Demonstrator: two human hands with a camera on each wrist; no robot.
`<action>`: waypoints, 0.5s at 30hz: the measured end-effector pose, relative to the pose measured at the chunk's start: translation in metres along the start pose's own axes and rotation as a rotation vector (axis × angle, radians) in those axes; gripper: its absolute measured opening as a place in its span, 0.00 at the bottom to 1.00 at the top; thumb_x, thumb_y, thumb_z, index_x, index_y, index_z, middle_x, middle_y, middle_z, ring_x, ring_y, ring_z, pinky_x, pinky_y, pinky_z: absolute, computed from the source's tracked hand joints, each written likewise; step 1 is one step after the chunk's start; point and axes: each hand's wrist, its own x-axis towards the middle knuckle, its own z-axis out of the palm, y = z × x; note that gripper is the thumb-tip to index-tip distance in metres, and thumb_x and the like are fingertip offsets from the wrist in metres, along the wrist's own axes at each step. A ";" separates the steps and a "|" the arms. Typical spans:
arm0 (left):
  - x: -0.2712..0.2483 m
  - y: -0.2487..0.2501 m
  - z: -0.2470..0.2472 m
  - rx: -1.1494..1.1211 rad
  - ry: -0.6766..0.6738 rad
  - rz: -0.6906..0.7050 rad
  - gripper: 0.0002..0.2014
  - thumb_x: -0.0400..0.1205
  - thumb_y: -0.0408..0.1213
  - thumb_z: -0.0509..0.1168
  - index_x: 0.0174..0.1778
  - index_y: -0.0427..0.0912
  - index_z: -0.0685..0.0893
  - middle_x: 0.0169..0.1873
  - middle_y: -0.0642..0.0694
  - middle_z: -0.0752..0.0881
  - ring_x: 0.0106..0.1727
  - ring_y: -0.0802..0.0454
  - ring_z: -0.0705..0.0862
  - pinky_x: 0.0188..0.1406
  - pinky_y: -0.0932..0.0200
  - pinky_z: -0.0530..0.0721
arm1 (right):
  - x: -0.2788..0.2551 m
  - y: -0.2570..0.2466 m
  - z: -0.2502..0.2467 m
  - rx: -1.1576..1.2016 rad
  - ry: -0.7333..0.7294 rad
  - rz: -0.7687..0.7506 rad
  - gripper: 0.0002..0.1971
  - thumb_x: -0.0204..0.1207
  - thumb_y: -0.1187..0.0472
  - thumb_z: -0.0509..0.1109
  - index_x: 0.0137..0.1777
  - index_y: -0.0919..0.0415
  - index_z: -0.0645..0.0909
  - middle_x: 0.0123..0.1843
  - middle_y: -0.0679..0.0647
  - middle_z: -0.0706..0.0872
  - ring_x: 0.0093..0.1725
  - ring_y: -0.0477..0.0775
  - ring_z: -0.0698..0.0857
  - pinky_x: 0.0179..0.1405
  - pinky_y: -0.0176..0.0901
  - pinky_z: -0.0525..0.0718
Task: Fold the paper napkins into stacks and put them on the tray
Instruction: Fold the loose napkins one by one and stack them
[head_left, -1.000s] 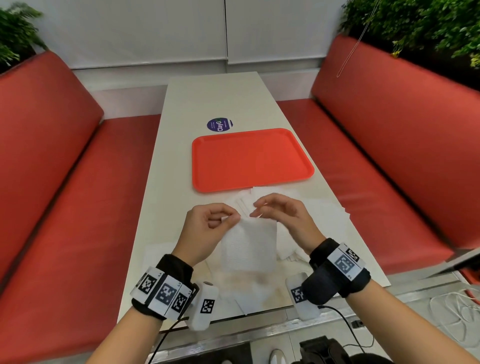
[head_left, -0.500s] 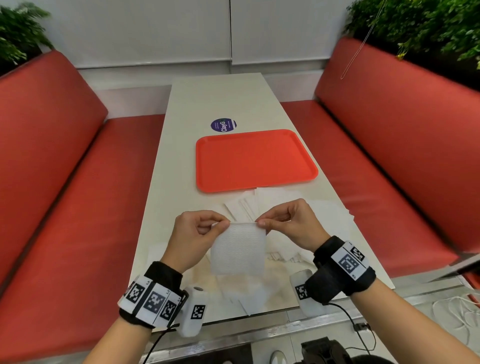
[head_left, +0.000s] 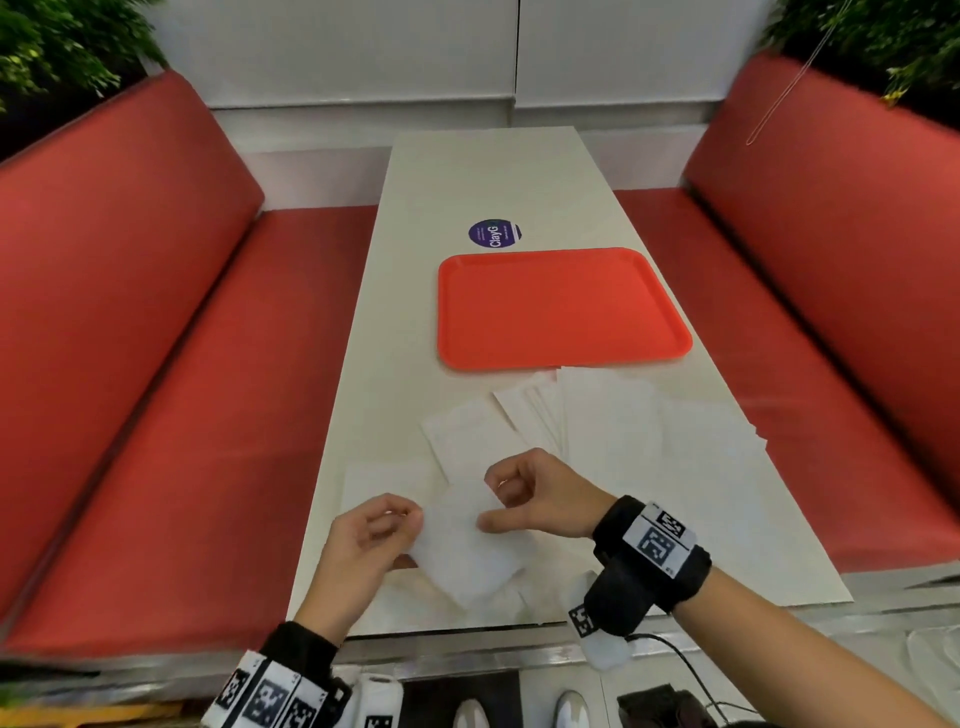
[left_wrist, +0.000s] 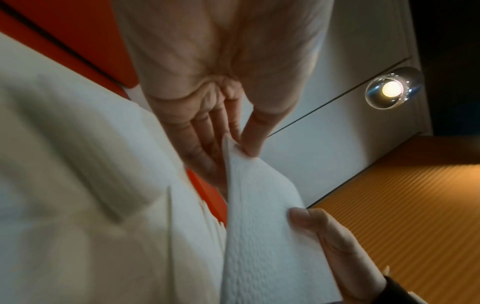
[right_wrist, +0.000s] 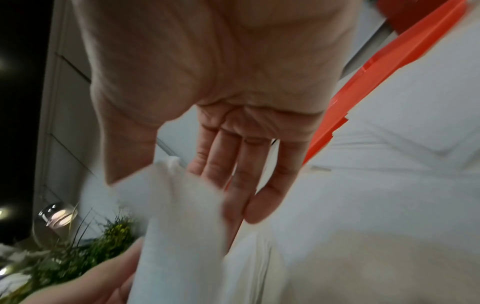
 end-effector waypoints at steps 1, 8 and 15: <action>-0.003 -0.003 -0.006 0.012 -0.026 -0.014 0.14 0.75 0.40 0.77 0.48 0.34 0.86 0.42 0.37 0.92 0.45 0.41 0.89 0.43 0.54 0.89 | 0.003 -0.002 0.003 -0.006 -0.004 -0.010 0.18 0.71 0.64 0.80 0.28 0.52 0.75 0.23 0.45 0.70 0.25 0.45 0.65 0.30 0.34 0.65; 0.012 0.018 -0.045 0.332 0.172 0.284 0.11 0.71 0.25 0.78 0.38 0.48 0.91 0.38 0.46 0.88 0.33 0.54 0.81 0.34 0.65 0.81 | 0.041 -0.022 0.011 -0.074 0.237 -0.154 0.06 0.68 0.59 0.83 0.39 0.55 0.88 0.20 0.43 0.71 0.22 0.43 0.66 0.28 0.34 0.65; 0.033 0.038 -0.065 0.073 0.279 0.303 0.11 0.76 0.15 0.67 0.44 0.32 0.91 0.39 0.40 0.93 0.41 0.47 0.92 0.44 0.62 0.89 | 0.061 -0.038 0.026 0.061 0.287 -0.191 0.13 0.74 0.71 0.68 0.46 0.55 0.91 0.38 0.59 0.93 0.41 0.56 0.92 0.38 0.34 0.82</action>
